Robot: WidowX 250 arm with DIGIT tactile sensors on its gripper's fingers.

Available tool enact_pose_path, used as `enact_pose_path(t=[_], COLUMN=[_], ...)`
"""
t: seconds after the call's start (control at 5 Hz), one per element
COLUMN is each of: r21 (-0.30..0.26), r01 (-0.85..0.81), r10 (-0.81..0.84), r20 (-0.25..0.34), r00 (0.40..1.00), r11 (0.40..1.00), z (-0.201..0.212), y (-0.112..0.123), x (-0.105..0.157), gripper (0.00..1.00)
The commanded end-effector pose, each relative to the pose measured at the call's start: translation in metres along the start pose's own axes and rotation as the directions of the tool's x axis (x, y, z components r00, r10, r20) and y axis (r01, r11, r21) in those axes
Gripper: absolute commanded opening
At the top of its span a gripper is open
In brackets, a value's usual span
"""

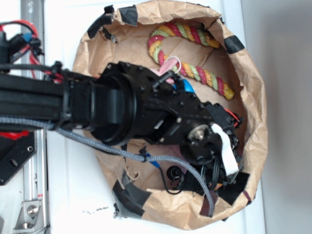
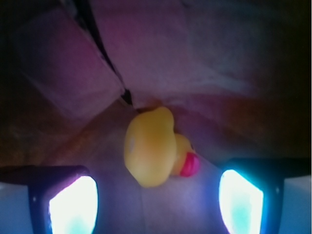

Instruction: Grab the yellow duck.

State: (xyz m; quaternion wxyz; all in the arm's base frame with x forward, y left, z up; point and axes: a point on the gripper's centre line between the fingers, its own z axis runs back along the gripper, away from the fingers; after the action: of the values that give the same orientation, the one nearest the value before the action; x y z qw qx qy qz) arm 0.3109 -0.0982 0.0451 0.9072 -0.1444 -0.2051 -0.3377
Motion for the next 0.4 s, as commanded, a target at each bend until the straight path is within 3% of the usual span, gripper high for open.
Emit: enact_pose_path(t=[0.0,0.2], r21=[0.064,0.071], r01=[0.104,0.075], r10=[-0.106,-0.077], r20=[0.025,0.021], r00=[0.994,0.997], r11=[0.993,0.995], z=[-0.011,-0.022], y=[-0.015,-0.018], x=[0.020,0.022], gripper=[1.00,0.00])
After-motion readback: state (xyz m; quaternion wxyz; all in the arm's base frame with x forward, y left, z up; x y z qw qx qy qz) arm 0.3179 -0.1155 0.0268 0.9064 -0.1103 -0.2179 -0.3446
